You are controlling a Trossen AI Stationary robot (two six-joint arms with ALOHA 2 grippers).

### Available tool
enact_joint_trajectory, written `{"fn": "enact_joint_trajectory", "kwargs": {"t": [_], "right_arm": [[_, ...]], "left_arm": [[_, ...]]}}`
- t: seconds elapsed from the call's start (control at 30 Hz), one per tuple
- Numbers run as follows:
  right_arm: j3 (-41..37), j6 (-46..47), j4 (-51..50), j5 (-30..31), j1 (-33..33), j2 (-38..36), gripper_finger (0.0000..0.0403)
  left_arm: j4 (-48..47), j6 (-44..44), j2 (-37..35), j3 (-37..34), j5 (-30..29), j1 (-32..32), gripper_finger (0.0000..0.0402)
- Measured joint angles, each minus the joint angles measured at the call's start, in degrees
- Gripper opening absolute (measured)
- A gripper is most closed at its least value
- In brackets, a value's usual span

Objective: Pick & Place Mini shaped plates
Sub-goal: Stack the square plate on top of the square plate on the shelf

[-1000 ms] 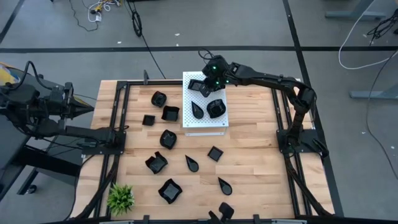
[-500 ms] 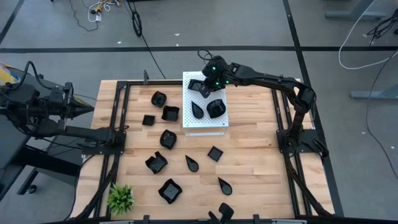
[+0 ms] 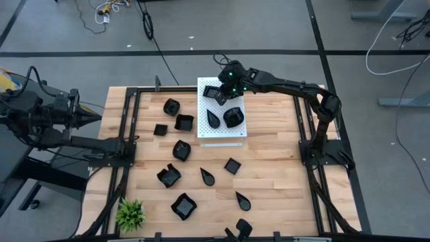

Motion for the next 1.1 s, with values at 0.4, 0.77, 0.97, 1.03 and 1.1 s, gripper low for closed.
{"fn": "enact_joint_trajectory", "kwargs": {"t": [0.4,0.77,0.97,1.03,1.1], "right_arm": [[0.04,-19.00,0.08,-1.43,0.06,-1.86,0.0012],[0.04,-46.96,-0.16,2.44,2.05,-1.86,0.0085],[0.04,-57.70,-1.75,6.33,2.50,-1.86,0.0127],[0.04,-61.56,-1.78,6.52,2.76,-1.86,0.0137],[0.04,-64.69,-1.58,6.53,3.06,-1.86,0.0143]], "left_arm": [[-0.02,0.00,0.01,0.01,-0.01,0.00,0.0003],[0.00,0.00,-0.01,0.01,0.01,0.00,0.0003],[-0.02,0.00,-0.01,-0.01,-0.01,0.00,0.0003],[0.00,0.00,-0.01,0.01,0.01,0.00,0.0003],[0.00,0.00,-0.01,0.01,-0.01,0.00,0.0003]]}}
